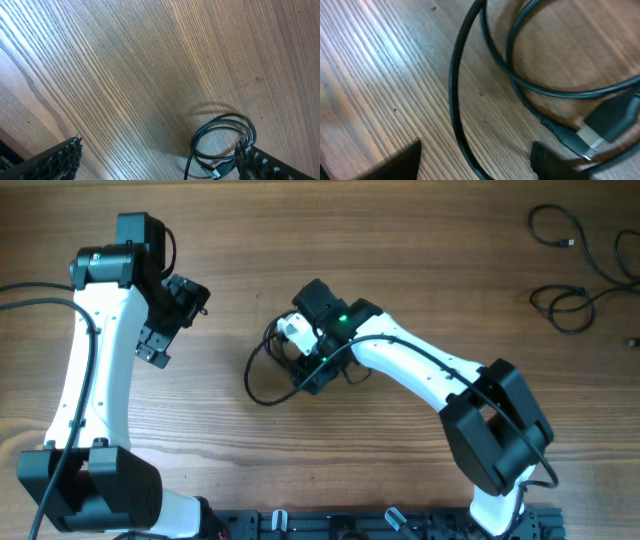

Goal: Untangle cables
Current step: 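Move the right gripper to the small cable coil at center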

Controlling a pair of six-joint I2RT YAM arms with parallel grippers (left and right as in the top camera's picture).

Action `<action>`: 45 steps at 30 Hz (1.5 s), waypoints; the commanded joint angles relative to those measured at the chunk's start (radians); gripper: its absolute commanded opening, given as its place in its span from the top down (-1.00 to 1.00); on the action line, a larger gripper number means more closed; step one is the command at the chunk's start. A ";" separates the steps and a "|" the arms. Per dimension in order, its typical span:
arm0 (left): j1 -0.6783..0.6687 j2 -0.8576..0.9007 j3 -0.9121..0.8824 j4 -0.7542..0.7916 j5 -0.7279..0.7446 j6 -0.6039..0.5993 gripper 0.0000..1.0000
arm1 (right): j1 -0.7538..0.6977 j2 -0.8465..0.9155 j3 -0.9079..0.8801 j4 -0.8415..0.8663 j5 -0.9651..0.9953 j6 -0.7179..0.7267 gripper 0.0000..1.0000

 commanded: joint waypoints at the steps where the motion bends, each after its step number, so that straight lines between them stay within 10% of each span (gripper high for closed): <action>1: 0.002 0.008 -0.006 0.003 0.002 0.016 -1.00 | 0.008 0.022 -0.011 -0.001 0.013 -0.005 -0.13; 14: 0.002 0.008 -0.006 0.003 0.002 0.016 -1.00 | 0.008 0.031 -0.018 0.002 0.042 0.044 0.37; 19: 0.002 0.008 -0.006 0.006 0.002 0.016 -1.00 | 0.008 0.030 -0.011 0.004 0.042 0.062 0.91; 27: -0.102 0.008 -0.006 0.082 0.264 0.335 -1.00 | -0.013 -0.188 0.180 -0.064 -0.023 0.348 0.91; 32: -0.151 0.008 -0.006 0.106 0.290 0.291 -1.00 | -0.013 -0.512 0.184 -0.093 -0.032 0.388 0.91; 45: -0.151 0.008 -0.006 0.124 1.090 0.877 -1.00 | -0.013 -0.623 0.173 -0.128 0.265 0.742 0.92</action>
